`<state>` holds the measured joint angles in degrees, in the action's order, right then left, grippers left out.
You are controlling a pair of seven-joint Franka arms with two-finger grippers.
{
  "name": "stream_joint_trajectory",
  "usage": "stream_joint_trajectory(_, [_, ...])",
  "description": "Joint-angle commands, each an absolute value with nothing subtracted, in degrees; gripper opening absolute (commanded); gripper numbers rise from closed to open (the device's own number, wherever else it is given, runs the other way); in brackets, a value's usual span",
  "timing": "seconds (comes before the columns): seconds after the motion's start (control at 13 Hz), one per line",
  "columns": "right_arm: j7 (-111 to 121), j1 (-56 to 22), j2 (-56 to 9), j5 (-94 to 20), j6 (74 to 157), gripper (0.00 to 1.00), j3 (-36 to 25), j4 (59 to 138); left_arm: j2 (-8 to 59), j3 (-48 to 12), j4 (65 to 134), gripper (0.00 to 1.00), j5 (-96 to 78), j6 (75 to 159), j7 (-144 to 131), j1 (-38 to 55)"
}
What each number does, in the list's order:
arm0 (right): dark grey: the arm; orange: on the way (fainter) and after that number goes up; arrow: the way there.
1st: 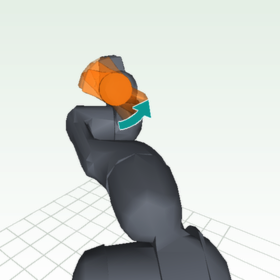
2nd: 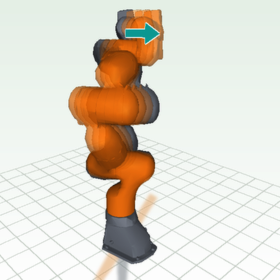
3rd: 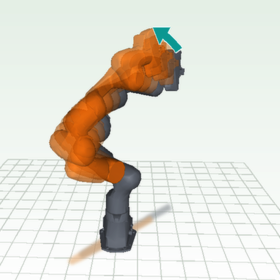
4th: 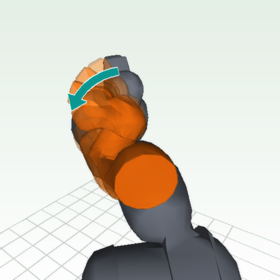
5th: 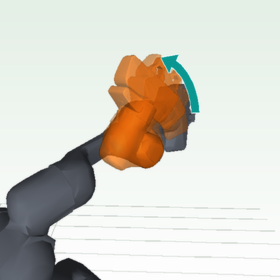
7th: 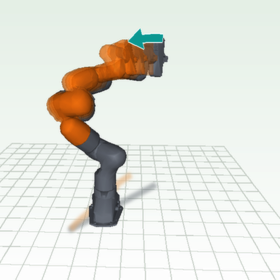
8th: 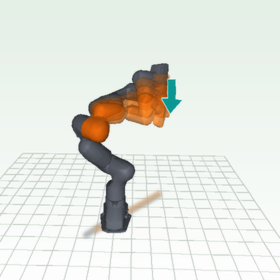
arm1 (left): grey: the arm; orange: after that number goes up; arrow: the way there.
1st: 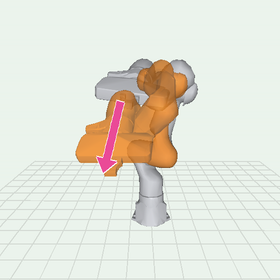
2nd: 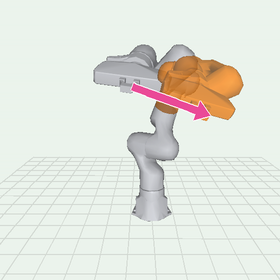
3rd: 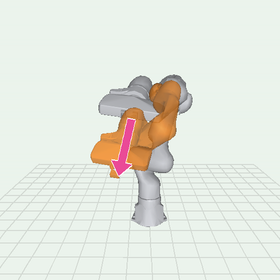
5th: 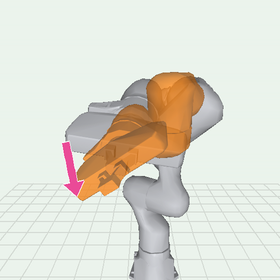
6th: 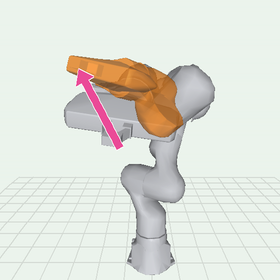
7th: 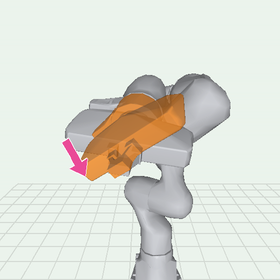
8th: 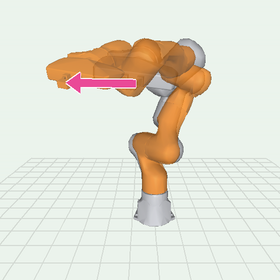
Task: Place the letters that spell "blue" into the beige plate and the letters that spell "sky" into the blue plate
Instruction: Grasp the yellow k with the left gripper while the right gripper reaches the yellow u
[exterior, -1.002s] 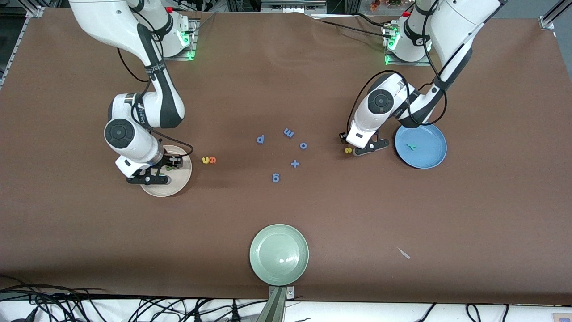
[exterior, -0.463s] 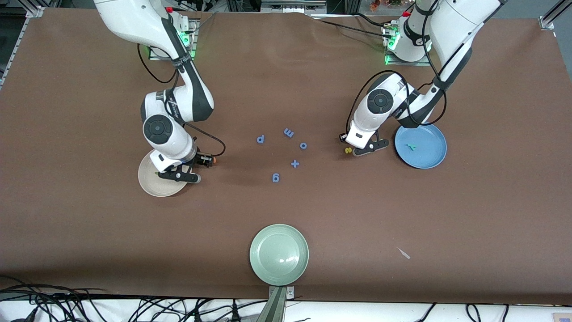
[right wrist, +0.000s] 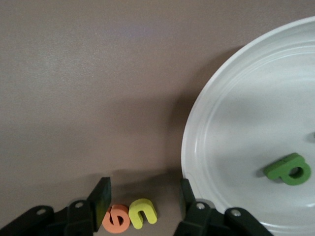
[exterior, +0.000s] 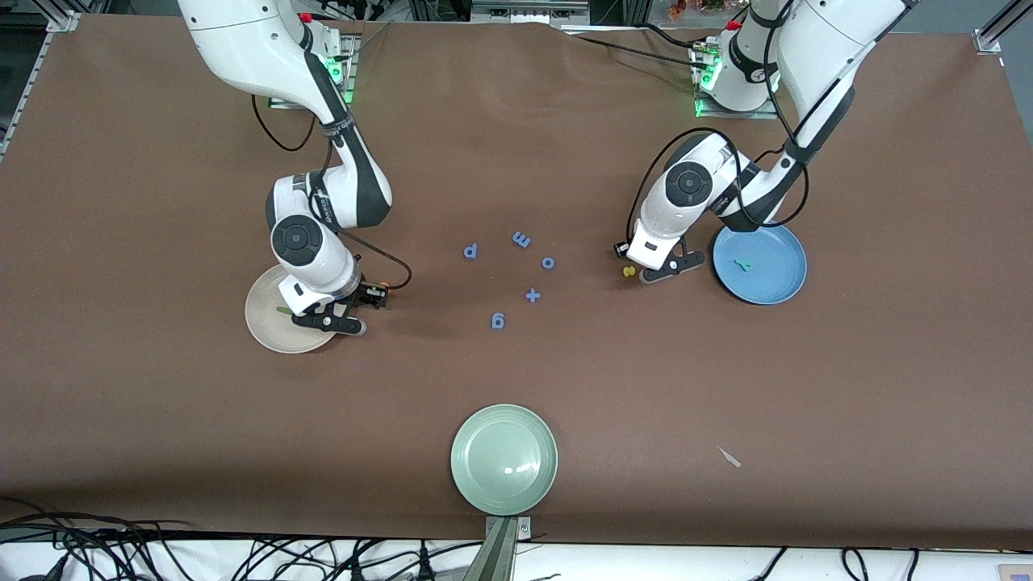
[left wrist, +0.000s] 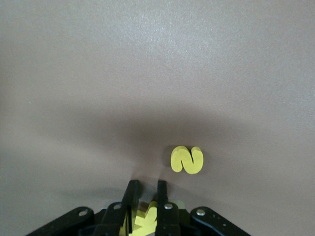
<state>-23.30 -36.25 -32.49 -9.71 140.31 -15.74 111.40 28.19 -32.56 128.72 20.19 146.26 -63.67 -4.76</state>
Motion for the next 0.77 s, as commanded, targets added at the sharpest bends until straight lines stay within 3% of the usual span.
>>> stream_joint_trajectory(0.0, [-24.3,-37.1,-32.7,-10.9,141.7,0.67,-15.9,112.7,27.5,-33.0,128.3,0.37,22.4,143.8,-65.0,-5.3])
stream_joint_trajectory(0.69, [-32.3,-37.2,-30.2,-10.9,136.4,0.67,-15.9,111.8,27.2,-34.5,128.6,0.4,22.1,142.6,-67.7,-4.7])
